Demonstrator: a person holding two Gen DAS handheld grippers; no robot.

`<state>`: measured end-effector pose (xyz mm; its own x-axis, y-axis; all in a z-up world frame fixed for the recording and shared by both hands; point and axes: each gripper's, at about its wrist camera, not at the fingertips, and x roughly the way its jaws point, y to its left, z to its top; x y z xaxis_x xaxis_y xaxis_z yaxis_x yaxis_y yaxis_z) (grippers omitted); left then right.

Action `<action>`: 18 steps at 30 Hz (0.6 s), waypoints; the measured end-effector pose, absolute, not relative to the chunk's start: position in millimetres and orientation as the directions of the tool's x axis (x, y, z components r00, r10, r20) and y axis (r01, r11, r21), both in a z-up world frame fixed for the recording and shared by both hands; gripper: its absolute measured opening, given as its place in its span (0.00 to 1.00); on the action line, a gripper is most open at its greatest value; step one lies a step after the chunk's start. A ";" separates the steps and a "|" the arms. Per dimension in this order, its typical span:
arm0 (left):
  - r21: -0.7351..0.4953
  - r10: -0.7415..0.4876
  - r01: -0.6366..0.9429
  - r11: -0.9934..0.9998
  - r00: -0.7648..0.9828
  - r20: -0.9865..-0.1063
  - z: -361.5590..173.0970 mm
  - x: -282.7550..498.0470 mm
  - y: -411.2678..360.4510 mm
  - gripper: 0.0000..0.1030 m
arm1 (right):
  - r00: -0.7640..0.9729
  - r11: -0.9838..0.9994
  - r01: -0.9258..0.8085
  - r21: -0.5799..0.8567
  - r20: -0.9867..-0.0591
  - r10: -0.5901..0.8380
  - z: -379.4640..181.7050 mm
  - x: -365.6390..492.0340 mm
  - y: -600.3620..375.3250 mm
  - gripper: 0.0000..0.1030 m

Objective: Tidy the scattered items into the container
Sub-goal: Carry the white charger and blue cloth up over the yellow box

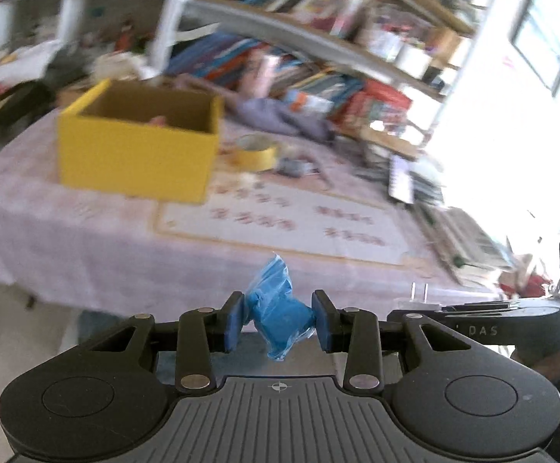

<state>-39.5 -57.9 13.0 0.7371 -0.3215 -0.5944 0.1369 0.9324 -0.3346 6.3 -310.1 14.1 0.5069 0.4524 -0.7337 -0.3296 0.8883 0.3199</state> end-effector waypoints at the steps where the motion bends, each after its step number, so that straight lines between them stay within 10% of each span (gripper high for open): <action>1: -0.329 -0.330 0.153 0.932 0.733 -0.594 15.1 -38.3 -64.7 0.35 | 0.527 0.900 -0.313 0.304 -0.733 0.430 12.5 4.2 -316.2 0.24; 18: -0.224 -0.267 0.166 0.960 0.777 -0.571 45.6 20.9 -144.0 0.35 | 0.646 0.894 -0.345 0.287 -0.619 0.448 24.6 64.3 -376.6 0.24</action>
